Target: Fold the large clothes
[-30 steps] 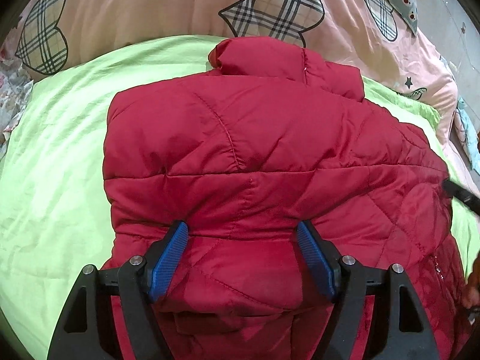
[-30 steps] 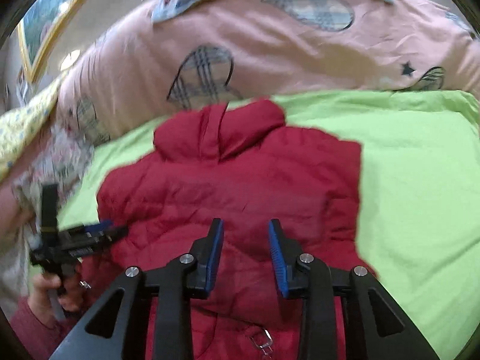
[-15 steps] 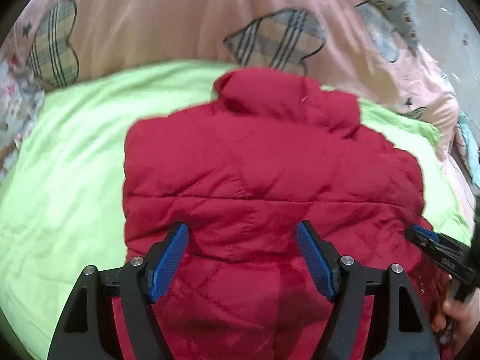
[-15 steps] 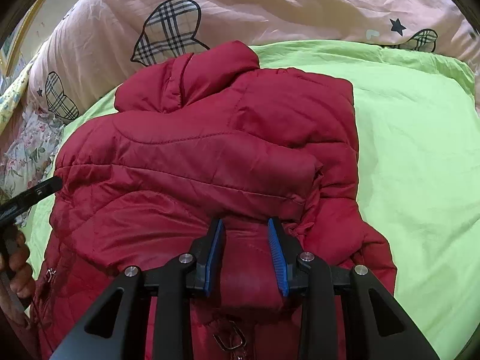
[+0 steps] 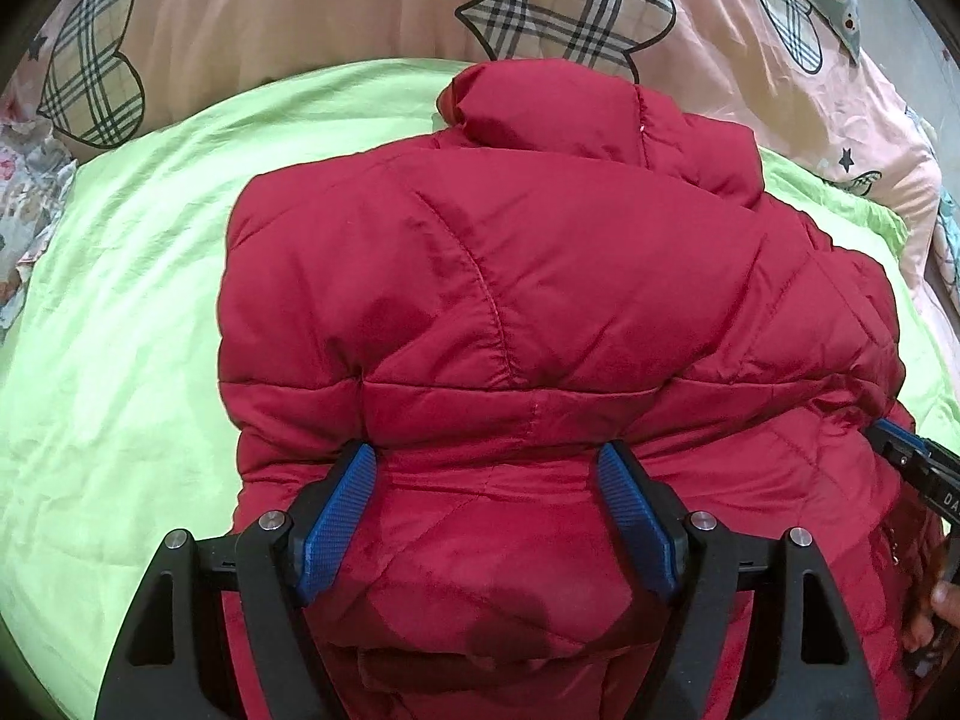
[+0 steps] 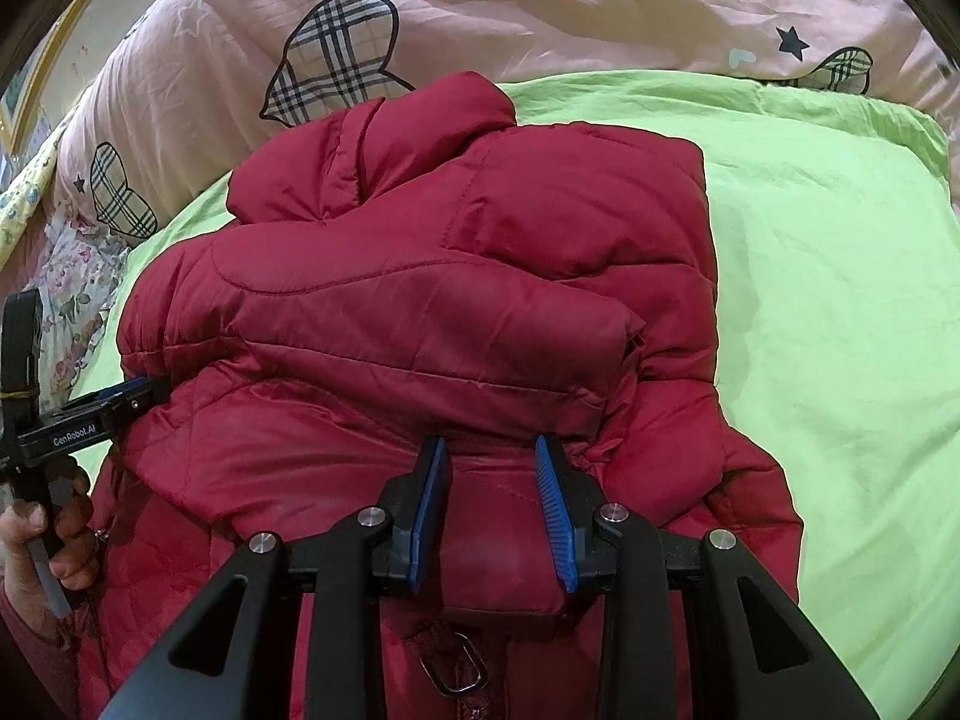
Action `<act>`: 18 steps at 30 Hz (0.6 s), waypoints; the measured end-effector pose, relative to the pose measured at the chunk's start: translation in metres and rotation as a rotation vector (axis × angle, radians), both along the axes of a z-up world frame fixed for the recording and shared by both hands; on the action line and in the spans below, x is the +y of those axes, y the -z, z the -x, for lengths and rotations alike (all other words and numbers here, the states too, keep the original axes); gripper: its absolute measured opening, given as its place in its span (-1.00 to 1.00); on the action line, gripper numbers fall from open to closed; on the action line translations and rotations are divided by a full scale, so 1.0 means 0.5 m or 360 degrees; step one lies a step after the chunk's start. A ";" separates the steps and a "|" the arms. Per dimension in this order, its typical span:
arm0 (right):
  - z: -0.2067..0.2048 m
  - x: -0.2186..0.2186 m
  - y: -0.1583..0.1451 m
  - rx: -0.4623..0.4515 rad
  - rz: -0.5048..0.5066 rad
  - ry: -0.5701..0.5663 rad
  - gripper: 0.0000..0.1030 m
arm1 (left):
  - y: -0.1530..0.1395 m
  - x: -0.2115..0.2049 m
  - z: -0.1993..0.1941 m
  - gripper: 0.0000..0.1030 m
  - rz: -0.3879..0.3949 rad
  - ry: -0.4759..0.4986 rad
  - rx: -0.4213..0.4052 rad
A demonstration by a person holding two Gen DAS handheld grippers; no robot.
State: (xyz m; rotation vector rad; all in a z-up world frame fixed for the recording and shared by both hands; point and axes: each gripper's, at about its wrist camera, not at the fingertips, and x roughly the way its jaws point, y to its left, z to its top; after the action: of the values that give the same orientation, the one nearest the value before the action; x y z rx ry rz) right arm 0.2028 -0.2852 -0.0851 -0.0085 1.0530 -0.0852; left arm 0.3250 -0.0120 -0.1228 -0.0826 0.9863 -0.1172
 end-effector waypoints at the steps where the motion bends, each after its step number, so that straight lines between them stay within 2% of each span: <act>1: -0.002 -0.002 -0.001 0.0003 -0.0015 0.0003 -0.37 | -0.005 -0.002 0.003 0.51 -0.0009 -0.0001 0.0003; 5: 0.013 -0.015 -0.038 -0.0004 -0.0130 0.0049 -0.37 | -0.052 0.015 0.054 0.50 0.0002 0.0005 -0.0014; 7: 0.033 -0.014 -0.069 -0.0018 -0.0156 0.0068 -0.28 | -0.068 0.028 0.085 0.50 0.0014 0.0013 -0.0031; 9: 0.060 -0.009 -0.094 -0.0023 -0.0176 0.0061 0.01 | -0.072 0.041 0.111 0.51 0.0022 0.0005 -0.0009; 18: 0.205 0.010 -0.135 0.0074 -0.0207 0.0021 0.16 | -0.066 0.074 0.269 0.52 0.0057 -0.0039 0.0112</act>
State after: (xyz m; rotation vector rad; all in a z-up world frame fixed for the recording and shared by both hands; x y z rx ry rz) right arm 0.1001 -0.2804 -0.0175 0.1144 1.1032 -0.0284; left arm 0.1903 0.0250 -0.0897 -0.1323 1.0532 -0.1098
